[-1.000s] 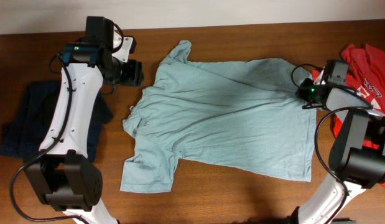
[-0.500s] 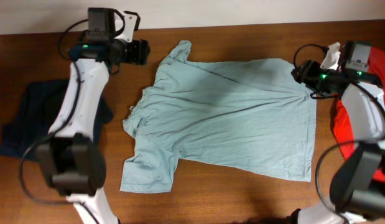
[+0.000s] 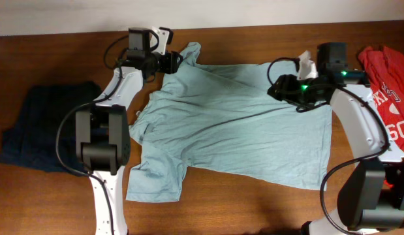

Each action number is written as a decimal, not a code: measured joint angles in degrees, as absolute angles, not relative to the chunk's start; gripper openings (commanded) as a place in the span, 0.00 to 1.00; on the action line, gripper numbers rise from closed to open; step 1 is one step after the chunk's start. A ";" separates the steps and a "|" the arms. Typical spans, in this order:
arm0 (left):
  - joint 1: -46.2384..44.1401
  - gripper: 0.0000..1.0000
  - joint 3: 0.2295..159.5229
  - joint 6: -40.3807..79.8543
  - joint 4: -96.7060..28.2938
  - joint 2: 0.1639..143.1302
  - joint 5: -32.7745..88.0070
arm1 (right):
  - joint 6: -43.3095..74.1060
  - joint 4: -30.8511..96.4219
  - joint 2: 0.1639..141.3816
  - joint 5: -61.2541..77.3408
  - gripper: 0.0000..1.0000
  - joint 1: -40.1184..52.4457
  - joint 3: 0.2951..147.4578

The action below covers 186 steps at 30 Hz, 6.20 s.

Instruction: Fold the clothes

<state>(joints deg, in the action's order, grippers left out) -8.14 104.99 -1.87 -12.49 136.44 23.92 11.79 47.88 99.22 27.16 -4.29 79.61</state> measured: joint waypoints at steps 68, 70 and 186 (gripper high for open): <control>-4.08 0.51 143.98 3.14 -96.60 130.98 9.91 | 16.49 63.18 101.47 10.66 0.78 -14.70 63.46; -4.08 0.51 143.70 3.44 -96.62 130.78 10.37 | 16.49 63.31 101.49 10.83 0.78 -14.70 63.09; -2.11 0.01 71.05 22.24 -71.57 70.22 5.45 | 20.97 62.39 70.22 10.68 0.13 -20.91 57.98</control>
<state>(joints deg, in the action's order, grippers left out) -2.11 71.05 22.24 -71.57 70.22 5.45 20.97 62.39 70.22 10.68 -20.91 57.98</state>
